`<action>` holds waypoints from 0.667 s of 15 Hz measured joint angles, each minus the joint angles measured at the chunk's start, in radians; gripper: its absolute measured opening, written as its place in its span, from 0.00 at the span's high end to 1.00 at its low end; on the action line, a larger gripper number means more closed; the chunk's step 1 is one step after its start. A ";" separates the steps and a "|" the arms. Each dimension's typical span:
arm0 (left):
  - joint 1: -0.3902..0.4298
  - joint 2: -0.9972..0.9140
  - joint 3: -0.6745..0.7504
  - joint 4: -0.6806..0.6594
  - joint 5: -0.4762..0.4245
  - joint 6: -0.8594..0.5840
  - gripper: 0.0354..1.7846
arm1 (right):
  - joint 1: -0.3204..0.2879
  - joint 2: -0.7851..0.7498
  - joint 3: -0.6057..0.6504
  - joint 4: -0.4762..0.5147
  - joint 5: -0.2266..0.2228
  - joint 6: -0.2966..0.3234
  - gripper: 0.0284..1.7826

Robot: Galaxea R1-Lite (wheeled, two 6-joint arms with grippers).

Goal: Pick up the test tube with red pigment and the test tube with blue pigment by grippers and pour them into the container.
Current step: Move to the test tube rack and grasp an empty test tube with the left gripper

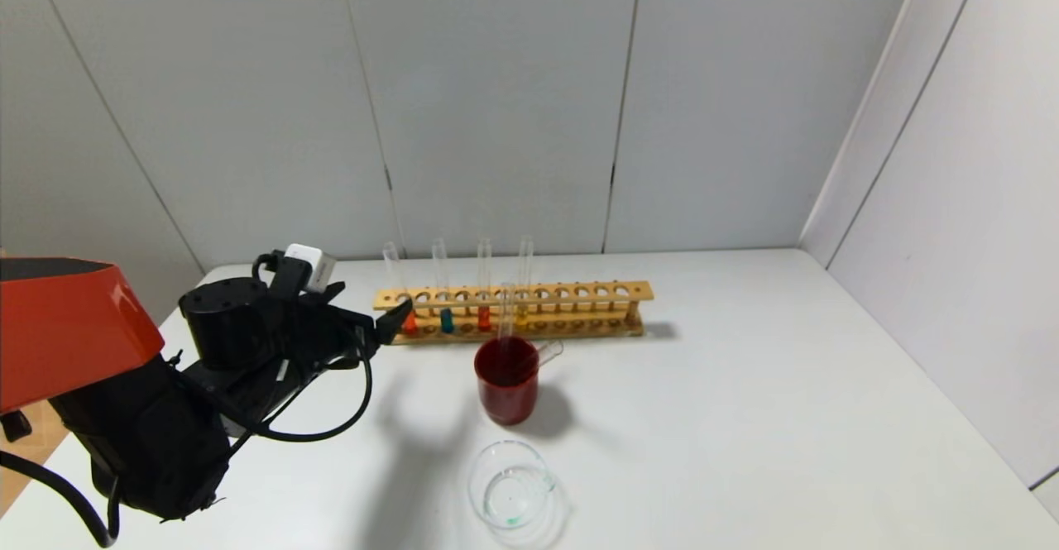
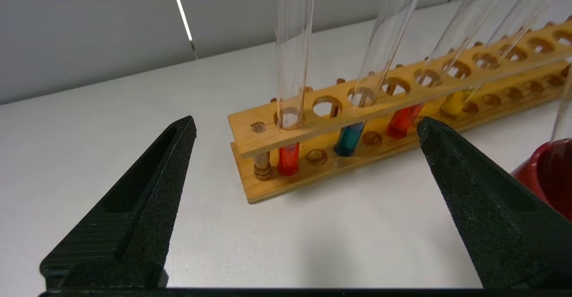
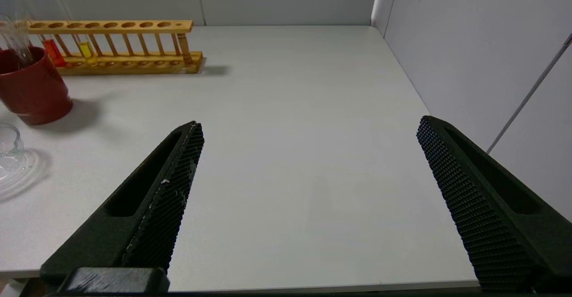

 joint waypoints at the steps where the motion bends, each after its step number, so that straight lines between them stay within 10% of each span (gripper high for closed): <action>1: 0.000 0.009 -0.023 0.037 0.001 0.001 0.02 | 0.000 0.000 0.000 -0.001 0.000 0.000 0.02; 10: 0.004 0.063 -0.152 0.072 0.007 -0.006 0.02 | 0.001 0.000 0.000 0.000 0.000 0.000 0.02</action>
